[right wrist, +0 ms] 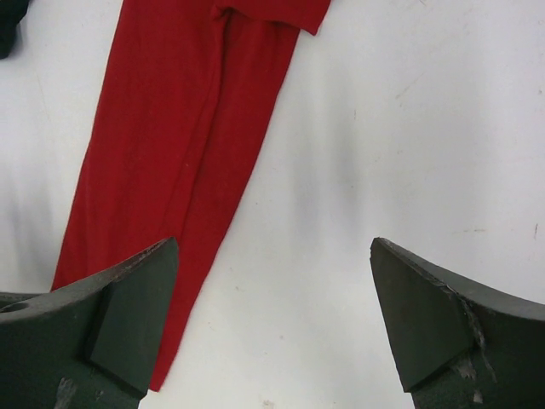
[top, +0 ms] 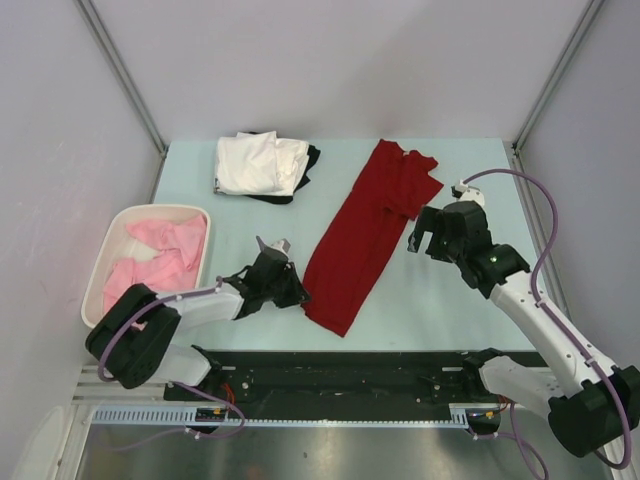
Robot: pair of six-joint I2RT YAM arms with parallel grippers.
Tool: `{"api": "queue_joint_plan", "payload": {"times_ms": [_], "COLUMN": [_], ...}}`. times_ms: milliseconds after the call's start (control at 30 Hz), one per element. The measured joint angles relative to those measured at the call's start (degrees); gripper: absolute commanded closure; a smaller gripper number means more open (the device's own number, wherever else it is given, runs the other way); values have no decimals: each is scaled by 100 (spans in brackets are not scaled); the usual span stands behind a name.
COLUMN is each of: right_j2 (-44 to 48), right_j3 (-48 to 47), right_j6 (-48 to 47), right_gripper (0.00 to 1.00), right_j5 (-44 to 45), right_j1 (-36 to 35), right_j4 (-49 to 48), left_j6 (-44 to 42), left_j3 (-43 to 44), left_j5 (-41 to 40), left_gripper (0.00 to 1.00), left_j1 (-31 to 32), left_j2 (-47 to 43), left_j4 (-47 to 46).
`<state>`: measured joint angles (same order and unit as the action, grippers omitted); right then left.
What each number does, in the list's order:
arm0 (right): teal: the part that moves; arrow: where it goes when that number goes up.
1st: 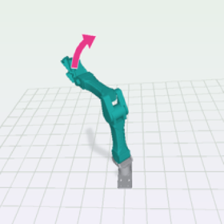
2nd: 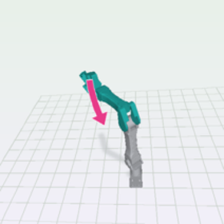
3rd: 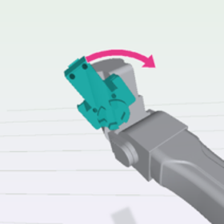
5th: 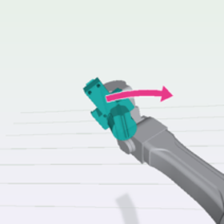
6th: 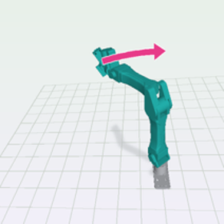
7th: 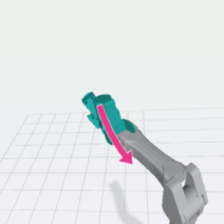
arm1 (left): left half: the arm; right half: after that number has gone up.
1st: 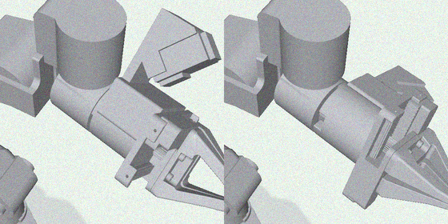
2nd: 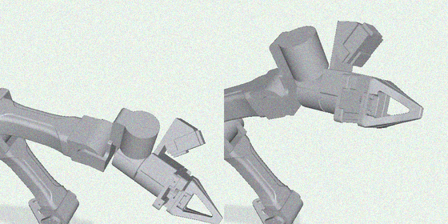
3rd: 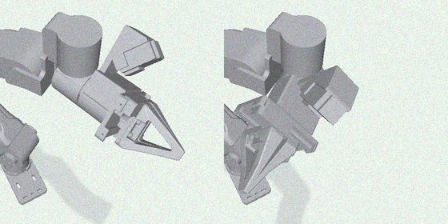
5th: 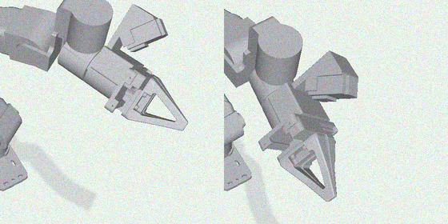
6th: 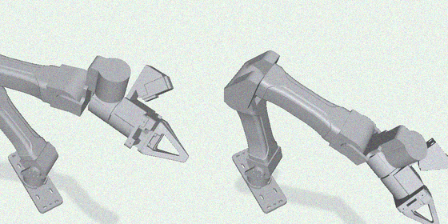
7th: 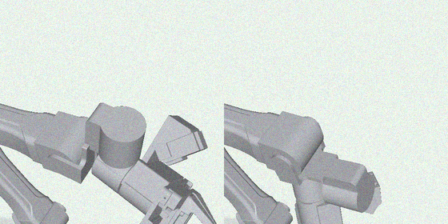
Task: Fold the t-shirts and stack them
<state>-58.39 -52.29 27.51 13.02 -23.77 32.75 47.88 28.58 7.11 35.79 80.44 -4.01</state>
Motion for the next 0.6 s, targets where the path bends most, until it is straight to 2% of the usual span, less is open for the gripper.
{"api": "queue_joint_plan", "payload": {"times_ms": [333, 433, 600], "right_j2": [94, 98, 98], "right_j3": [0, 0, 2], "right_j6": [-7, -7, -15], "right_gripper": [0, 1, 0], "right_j5": [-125, -151, -175], "right_j1": [-55, -83, -142], "right_j4": [149, 269, 413], "left_j6": [1043, 1351, 1626], "left_j3": [-382, -269, 417], "left_j5": [-555, -748, -918], "left_gripper": [100, 100, 100], "left_j1": [1679, 2173, 2756], "left_j2": [-1043, -855, 107], "left_j4": [273, 271, 118]}}
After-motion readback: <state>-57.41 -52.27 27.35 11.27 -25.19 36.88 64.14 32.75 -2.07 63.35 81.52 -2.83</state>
